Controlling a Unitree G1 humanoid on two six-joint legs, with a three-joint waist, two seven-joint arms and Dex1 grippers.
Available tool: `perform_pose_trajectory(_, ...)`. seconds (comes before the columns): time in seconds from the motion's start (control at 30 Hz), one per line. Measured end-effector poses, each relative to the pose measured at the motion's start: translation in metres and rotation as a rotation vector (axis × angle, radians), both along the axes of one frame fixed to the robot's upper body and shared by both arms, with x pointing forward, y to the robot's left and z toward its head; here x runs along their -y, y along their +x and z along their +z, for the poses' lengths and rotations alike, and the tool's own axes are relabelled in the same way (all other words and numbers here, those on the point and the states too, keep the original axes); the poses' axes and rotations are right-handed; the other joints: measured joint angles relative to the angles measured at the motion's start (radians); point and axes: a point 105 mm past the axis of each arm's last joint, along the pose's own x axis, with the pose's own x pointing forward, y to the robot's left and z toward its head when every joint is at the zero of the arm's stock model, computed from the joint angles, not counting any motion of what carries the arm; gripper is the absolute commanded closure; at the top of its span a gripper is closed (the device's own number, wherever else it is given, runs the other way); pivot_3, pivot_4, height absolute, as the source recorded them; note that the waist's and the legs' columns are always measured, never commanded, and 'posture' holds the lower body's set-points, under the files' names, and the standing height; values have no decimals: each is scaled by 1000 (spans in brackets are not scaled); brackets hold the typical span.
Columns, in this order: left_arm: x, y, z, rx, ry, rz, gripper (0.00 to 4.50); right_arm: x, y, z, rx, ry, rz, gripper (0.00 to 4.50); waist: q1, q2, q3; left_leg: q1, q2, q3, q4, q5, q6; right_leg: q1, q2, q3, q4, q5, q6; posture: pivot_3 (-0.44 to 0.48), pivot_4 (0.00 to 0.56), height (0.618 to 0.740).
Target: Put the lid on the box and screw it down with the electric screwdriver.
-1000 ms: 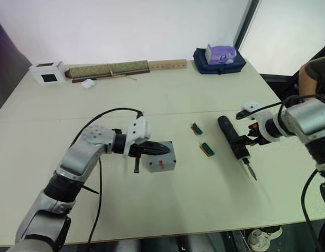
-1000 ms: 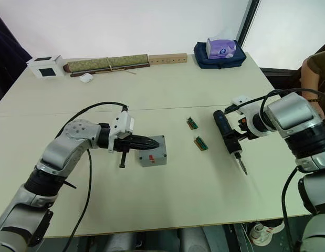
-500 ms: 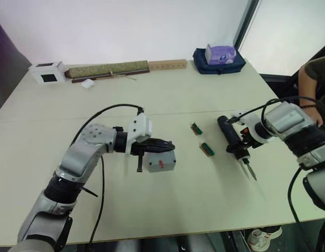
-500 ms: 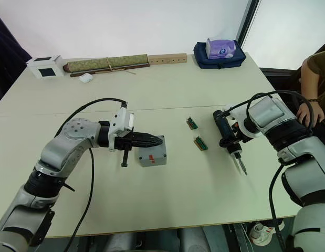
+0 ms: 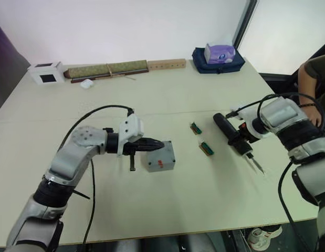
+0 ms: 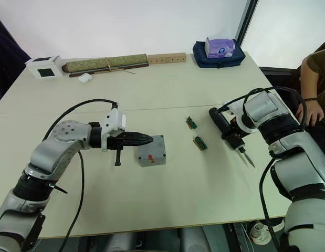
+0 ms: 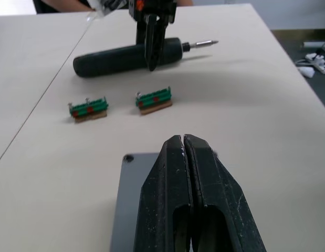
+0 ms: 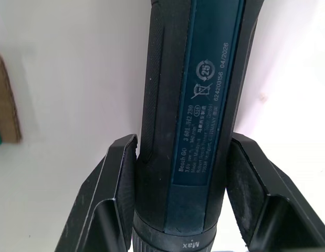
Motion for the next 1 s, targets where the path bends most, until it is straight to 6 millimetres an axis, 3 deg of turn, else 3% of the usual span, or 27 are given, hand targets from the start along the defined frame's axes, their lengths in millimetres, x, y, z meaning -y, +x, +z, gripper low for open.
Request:
perform_pose_trajectory(0.07, -2, 2, -2, 2, 13, 11, 4500, -7, 1, 14, 75, 14, 54, 2660, 2, 1, 0, 0, 0, 0, -1, 0, 0, 0, 0, 0, 0, 0, 0, 0, 150, 740)
perform_pose_trajectory(0.13, -7, 6, -6, 0, 30, 30, 4500, -31, -1, 35, 222, 102, 168, 2660, 3, 1, 0, 0, 0, 0, -1, 0, 0, -1, 0, 0, 0, 0, 0, 0, 150, 740)
perform_pose_trajectory(0.27, -7, 12, -16, -22, 45, 46, 4500, -114, -21, 78, 603, 371, 499, 2660, -6, 1, 0, -1, 1, -2, -2, 0, 0, -1, 2, 0, 1, 0, 0, 0, 150, 740)
perform_pose_trajectory(0.33, -6, 12, -20, -37, 48, 36, 4500, -140, -33, 98, 754, 481, 572, 2660, 1, 1, 0, 0, 1, -1, -1, 0, 0, -1, 1, 0, 2, 0, 0, 0, 150, 740)
perform_pose_trajectory(0.47, -12, 17, -26, -56, 63, 58, 4500, -146, -36, 116, 970, 605, 486, 2660, 16, 0, 0, 0, -3, -2, 1, 0, -1, 2, -2, -1, 1, 0, 1, 0, 150, 740)
perform_pose_trajectory(0.63, -6, 18, -30, -58, 65, 55, 4500, -153, -44, 110, 1083, 787, 401, 2660, 4, 0, 0, 0, -4, -2, 0, 0, -1, 2, -3, 0, -1, 1, 2, 0, 150, 740)
perform_pose_trajectory(0.8, -5, 19, -32, -42, 76, 64, 4500, -162, -54, 105, 1191, 835, 385, 2660, 0, 0, -1, 1, -2, -2, 0, 0, -1, 2, -1, 0, 1, 1, 2, 0, 150, 740)
perform_pose_trajectory(1.0, -5, 19, -33, -33, 82, 57, 4500, -178, -60, 91, 1195, 829, 425, 2660, 1, 0, -1, 1, -2, -2, 0, 1, -1, 2, -1, 0, 2, 1, 2, 0, 150, 740)
